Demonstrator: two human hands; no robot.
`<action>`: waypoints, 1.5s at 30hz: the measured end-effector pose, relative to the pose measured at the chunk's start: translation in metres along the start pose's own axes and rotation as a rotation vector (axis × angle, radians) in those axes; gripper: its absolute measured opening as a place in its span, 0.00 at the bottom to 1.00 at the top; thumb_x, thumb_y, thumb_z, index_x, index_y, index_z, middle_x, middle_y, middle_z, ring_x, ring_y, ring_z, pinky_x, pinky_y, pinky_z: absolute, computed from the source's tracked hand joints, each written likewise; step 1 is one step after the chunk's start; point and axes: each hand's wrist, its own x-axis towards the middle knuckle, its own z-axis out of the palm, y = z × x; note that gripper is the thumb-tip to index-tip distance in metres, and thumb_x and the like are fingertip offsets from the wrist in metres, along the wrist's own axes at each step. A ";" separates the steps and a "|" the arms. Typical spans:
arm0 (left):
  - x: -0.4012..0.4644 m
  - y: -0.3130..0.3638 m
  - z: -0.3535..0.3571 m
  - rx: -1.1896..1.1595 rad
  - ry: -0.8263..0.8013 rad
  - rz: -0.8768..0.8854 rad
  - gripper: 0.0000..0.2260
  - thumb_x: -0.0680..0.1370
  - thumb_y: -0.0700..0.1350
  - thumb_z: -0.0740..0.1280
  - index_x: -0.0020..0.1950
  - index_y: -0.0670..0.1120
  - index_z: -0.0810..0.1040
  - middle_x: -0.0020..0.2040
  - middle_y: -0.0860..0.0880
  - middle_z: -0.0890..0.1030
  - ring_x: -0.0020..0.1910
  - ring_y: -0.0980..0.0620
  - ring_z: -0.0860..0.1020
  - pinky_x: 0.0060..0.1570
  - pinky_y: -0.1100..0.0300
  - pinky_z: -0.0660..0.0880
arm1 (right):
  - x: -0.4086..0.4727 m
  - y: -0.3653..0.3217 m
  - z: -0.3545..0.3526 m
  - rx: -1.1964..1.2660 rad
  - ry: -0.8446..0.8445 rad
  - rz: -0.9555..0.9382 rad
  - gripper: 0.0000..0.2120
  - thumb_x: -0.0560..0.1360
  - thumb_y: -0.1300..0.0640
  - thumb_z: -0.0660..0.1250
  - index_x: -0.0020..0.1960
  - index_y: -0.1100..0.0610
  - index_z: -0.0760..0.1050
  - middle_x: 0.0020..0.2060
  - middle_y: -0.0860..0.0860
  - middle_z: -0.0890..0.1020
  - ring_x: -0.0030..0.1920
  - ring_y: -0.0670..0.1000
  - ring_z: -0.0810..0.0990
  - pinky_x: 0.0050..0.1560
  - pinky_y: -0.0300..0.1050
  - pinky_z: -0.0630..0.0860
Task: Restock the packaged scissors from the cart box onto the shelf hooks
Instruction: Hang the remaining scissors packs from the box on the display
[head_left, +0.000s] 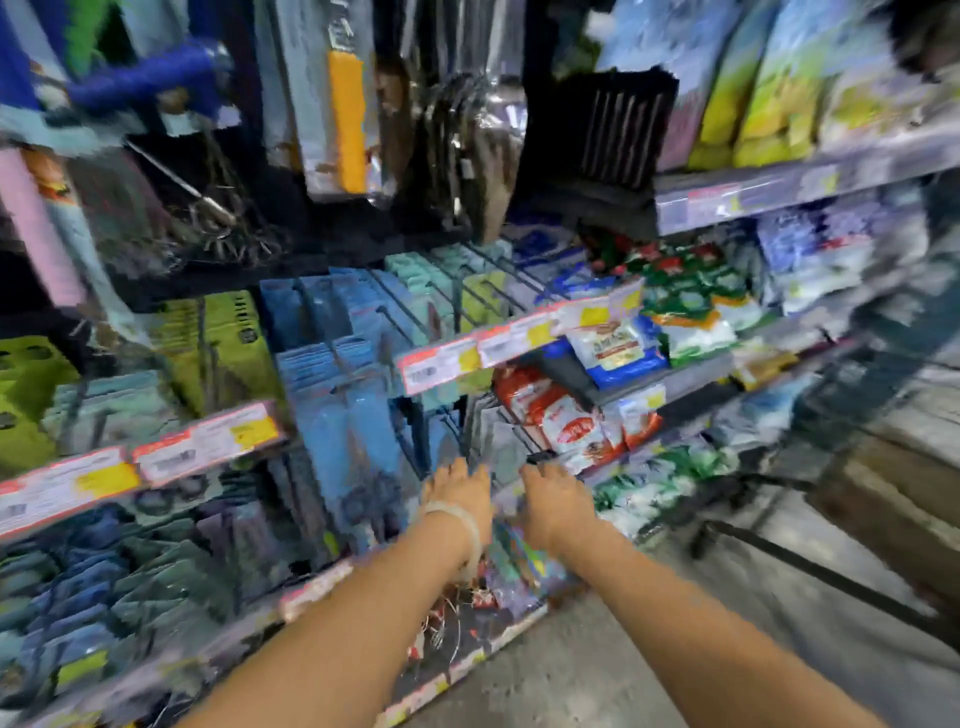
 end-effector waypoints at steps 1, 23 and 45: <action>0.005 0.027 -0.005 0.023 -0.003 0.038 0.32 0.77 0.44 0.64 0.77 0.47 0.51 0.77 0.42 0.50 0.76 0.40 0.51 0.73 0.46 0.56 | -0.005 0.026 -0.007 0.006 0.025 0.032 0.25 0.76 0.50 0.62 0.69 0.59 0.61 0.66 0.58 0.67 0.68 0.58 0.65 0.65 0.52 0.66; 0.047 0.517 0.032 0.315 -0.009 0.792 0.28 0.77 0.49 0.64 0.74 0.47 0.57 0.75 0.43 0.57 0.74 0.41 0.56 0.70 0.46 0.59 | -0.171 0.476 -0.059 0.170 0.156 0.867 0.24 0.74 0.50 0.65 0.66 0.57 0.63 0.65 0.57 0.70 0.66 0.59 0.66 0.66 0.54 0.66; 0.315 0.805 0.047 0.443 -0.169 0.840 0.26 0.76 0.44 0.65 0.72 0.46 0.60 0.70 0.42 0.64 0.69 0.41 0.64 0.66 0.46 0.65 | -0.019 0.809 -0.070 0.391 0.044 1.138 0.25 0.75 0.48 0.63 0.68 0.57 0.63 0.64 0.58 0.70 0.64 0.60 0.69 0.63 0.54 0.69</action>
